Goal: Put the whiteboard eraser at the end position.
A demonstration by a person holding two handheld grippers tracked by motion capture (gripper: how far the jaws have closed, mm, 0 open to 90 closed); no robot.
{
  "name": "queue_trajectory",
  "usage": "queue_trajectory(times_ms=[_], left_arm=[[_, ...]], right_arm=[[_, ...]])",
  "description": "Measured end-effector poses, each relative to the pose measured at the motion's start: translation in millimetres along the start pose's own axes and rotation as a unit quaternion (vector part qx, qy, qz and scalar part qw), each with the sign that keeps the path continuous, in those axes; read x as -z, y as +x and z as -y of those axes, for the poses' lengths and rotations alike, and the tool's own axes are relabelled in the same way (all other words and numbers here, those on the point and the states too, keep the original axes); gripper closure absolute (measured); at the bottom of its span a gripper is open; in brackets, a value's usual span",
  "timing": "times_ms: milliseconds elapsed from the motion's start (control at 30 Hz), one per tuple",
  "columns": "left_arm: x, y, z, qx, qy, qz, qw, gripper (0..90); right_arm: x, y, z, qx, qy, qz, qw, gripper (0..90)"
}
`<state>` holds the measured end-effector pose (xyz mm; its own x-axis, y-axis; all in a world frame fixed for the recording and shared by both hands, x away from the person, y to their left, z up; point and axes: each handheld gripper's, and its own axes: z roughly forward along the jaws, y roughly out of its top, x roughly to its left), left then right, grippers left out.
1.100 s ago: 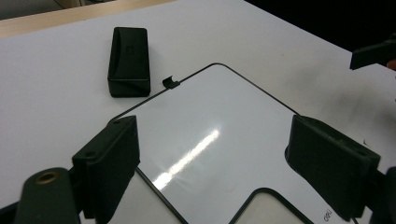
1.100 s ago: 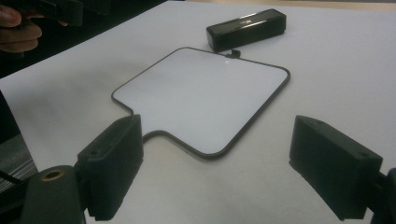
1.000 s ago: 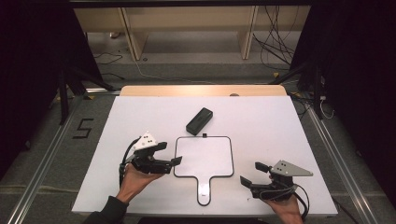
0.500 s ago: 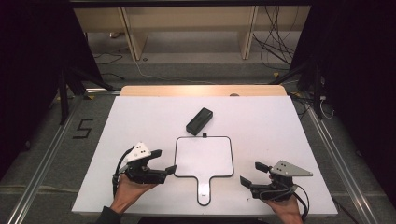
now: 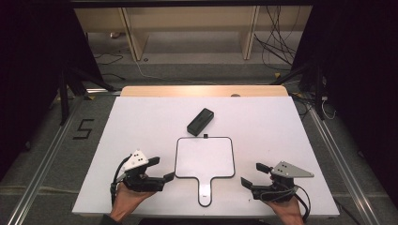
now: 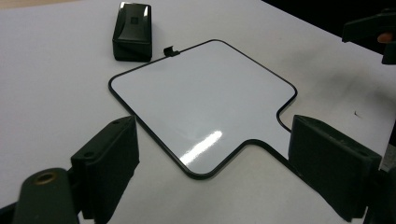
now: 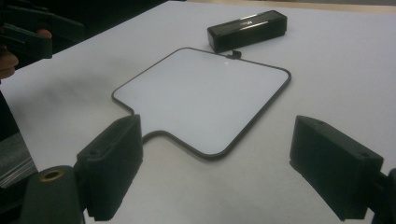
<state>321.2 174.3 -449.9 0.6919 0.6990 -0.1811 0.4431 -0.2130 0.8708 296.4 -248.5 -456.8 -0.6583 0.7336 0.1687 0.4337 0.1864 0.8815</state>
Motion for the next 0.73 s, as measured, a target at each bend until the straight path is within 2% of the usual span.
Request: queue_trajectory(times_ms=[167, 733], left_arm=[[1.2, 2.0, -1.1, 0.005, -0.008, -0.005, 0.9999, 15.7], [2.5, 2.0, -2.5, 0.002, -0.009, -0.006, 0.9999, 15.7]], right_arm=[[0.1, -0.7, 0.0, 0.000, 0.000, 0.001, 1.0000, 18.0], [0.2, -0.6, 0.0, 0.000, 0.001, 0.003, 1.0000, 18.1]])
